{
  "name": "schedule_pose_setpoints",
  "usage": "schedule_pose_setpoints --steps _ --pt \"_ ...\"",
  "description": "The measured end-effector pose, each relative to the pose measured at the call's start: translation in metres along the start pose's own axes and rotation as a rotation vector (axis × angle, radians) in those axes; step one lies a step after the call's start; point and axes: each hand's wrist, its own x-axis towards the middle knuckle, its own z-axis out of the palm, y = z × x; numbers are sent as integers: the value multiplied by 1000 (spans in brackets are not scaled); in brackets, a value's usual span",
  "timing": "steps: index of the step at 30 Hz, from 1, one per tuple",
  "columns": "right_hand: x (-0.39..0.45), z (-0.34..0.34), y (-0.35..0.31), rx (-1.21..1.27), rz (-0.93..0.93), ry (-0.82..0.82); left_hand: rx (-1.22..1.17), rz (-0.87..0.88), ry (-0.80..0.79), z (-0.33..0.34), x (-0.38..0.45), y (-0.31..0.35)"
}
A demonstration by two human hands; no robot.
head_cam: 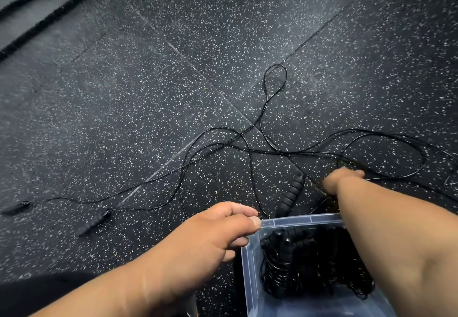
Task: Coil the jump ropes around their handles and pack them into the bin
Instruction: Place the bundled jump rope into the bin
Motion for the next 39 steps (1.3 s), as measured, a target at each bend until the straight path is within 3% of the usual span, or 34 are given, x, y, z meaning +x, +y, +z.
schedule_pose_setpoints --steps 5,7,11,17,24,29,33,39 --pt "5 4 0 -56 -92 -69 7 8 4 4 1 1" --pt "4 3 0 37 -103 -28 9 9 0 5 0 1" --pt "0 6 -2 302 -81 15 24 3 -5 8 1 2" --pt "-7 16 -21 644 -192 -159 26 4 -16 10 0 3" --pt "4 26 -10 1272 -69 -190 17 23 -27 12 -4 1" --pt "-21 6 -12 1642 -167 40 21 65 -20 13 -12 3" --pt "-77 -31 -9 1539 -478 192 60 127 36 11 -24 1" --pt "-216 -105 -8 1207 -1110 140 147 294 250 1 -43 4"
